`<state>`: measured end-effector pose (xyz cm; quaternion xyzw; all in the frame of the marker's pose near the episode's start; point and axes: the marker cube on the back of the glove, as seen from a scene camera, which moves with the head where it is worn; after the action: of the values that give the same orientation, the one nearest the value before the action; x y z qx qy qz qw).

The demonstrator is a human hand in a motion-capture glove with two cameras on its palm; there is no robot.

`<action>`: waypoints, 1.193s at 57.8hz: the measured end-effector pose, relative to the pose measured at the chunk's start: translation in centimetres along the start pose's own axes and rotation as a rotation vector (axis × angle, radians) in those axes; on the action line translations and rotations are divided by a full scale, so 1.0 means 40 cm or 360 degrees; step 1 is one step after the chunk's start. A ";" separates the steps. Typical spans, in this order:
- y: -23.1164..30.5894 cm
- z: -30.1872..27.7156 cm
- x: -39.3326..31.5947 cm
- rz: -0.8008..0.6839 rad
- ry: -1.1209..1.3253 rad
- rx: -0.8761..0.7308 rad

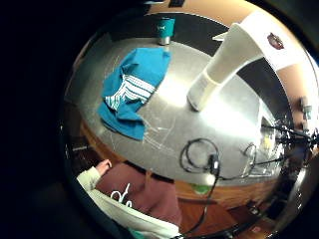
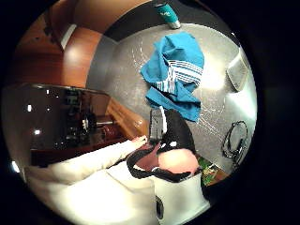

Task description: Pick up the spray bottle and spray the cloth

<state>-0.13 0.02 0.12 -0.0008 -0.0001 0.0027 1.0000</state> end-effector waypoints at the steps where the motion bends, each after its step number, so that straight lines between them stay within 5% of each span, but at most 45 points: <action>1: 0.000 0.001 -0.001 -0.0001 0.0000 -0.0001; 31: 0.001 -0.021 0.021 0.0045 -0.0028 0.0099; 69: 0.056 -0.146 0.307 0.0381 -0.0374 0.0802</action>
<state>12.14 2.32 -5.71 0.2477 -0.1149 0.1206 0.9544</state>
